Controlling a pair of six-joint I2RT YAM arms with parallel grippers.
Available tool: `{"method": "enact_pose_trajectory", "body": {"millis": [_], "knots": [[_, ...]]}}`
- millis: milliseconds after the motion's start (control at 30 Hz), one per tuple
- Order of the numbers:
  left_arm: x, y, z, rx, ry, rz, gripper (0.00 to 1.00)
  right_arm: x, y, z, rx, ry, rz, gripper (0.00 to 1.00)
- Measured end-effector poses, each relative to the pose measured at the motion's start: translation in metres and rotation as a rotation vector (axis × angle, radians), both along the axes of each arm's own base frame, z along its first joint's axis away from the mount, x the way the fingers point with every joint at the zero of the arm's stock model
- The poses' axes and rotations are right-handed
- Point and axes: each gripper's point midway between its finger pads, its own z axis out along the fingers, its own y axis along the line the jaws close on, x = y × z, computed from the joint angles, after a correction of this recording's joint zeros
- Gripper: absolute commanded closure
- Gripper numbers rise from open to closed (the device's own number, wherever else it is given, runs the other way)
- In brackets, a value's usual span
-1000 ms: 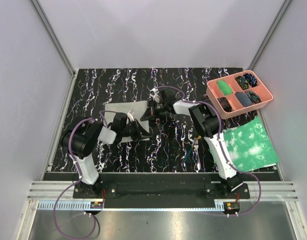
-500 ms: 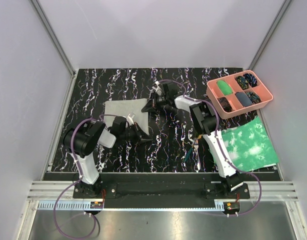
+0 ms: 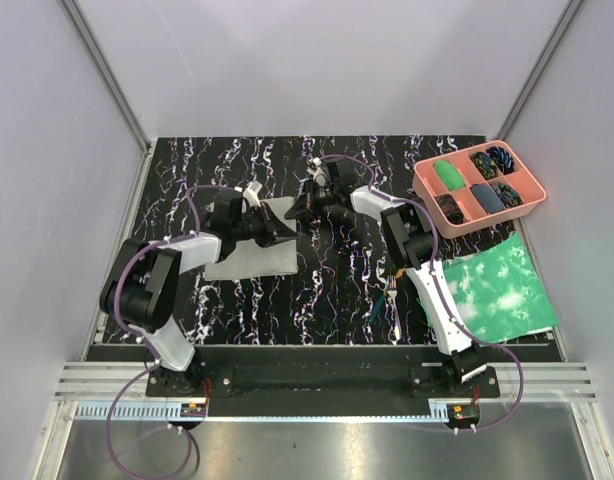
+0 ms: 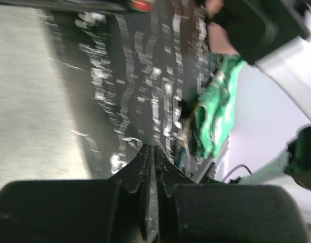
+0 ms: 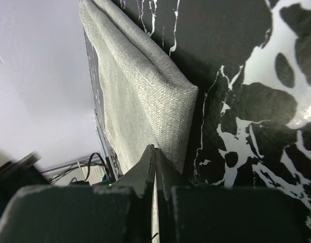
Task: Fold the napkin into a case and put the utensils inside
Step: Smooth out the square-folded napkin at the center of the board, then move the square-folded napkin to the center of the board.
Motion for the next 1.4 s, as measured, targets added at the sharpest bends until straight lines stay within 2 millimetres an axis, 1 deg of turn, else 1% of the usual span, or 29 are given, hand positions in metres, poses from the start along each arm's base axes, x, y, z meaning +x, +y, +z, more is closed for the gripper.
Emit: {"method": "enact_pose_trajectory", "body": {"millis": [33,67,133,200,267,333,467,567,733,800,833,933,1000,1033,1100,1133,1167,1200,1233,1300,1333,1400], "knots": [[0.003,0.003,-0.007,0.005,0.011,0.005,0.92,0.000,0.000,0.000,0.000,0.000,-0.001,0.99],[0.004,0.007,-0.017,0.014,0.038,0.012,0.93,0.000,-0.001,0.000,-0.002,0.002,-0.002,0.99],[0.000,0.010,-0.040,0.026,0.096,0.014,0.93,0.000,-0.001,-0.001,-0.003,0.006,-0.002,0.99],[-0.013,0.010,-0.064,0.026,0.158,0.009,0.93,0.000,-0.001,-0.001,-0.004,0.008,-0.002,0.99],[-0.032,0.008,-0.084,0.025,0.222,-0.002,0.93,0.000,-0.001,-0.002,-0.005,0.011,-0.003,0.99],[-0.042,0.001,-0.087,-0.004,0.230,-0.021,0.93,0.002,0.000,-0.003,-0.005,0.012,-0.004,0.99],[-0.050,-0.003,-0.087,-0.029,0.203,-0.028,0.95,0.011,0.005,-0.004,0.007,0.014,-0.010,0.98],[-0.056,-0.001,-0.089,-0.047,0.200,-0.018,0.95,0.022,0.009,-0.004,0.018,0.003,-0.020,0.98],[-0.066,0.000,-0.090,-0.088,0.197,-0.005,0.95,0.046,0.015,-0.002,0.025,-0.009,-0.061,0.99],[-0.068,0.001,-0.090,-0.095,0.196,-0.003,0.92,0.057,0.015,-0.002,0.024,-0.012,-0.090,0.99],[-0.069,0.001,-0.090,-0.097,0.198,-0.002,0.86,0.060,0.014,-0.002,0.025,-0.008,-0.100,0.98],[-0.071,0.001,-0.087,-0.096,0.218,0.002,0.80,0.069,0.009,0.000,0.017,0.004,-0.135,0.97],[-0.072,0.001,-0.081,-0.086,0.240,0.003,0.71,0.074,0.002,0.000,0.013,0.016,-0.153,0.95],[-0.068,0.001,-0.075,-0.082,0.239,0.005,0.69,0.076,-0.003,0.001,0.009,0.022,-0.162,0.94],[-0.057,0.000,-0.058,-0.084,0.219,0.006,0.66,0.080,-0.015,0.001,-0.018,0.042,-0.189,0.87],[-0.042,-0.001,-0.037,-0.091,0.180,0.009,0.66,0.079,-0.024,0.001,-0.044,0.054,-0.202,0.84],[-0.034,0.003,-0.031,-0.095,0.164,0.021,0.66,0.078,-0.032,0.006,-0.068,0.059,-0.214,0.81],[-0.021,0.007,-0.018,-0.096,0.142,0.037,0.67,0.076,-0.039,0.011,-0.087,0.059,-0.222,0.79],[-0.007,0.014,-0.006,-0.091,0.113,0.054,0.68,0.074,-0.046,0.020,-0.111,0.054,-0.229,0.78],[0.020,0.029,0.013,-0.076,0.073,0.094,0.72,0.065,-0.060,0.047,-0.152,0.022,-0.238,0.76],[0.033,0.041,0.020,-0.059,0.056,0.119,0.73,0.058,-0.065,0.063,-0.169,-0.001,-0.239,0.76],[0.050,0.066,0.028,-0.017,0.043,0.165,0.73,0.041,-0.070,0.093,-0.193,-0.057,-0.232,0.76]]}}
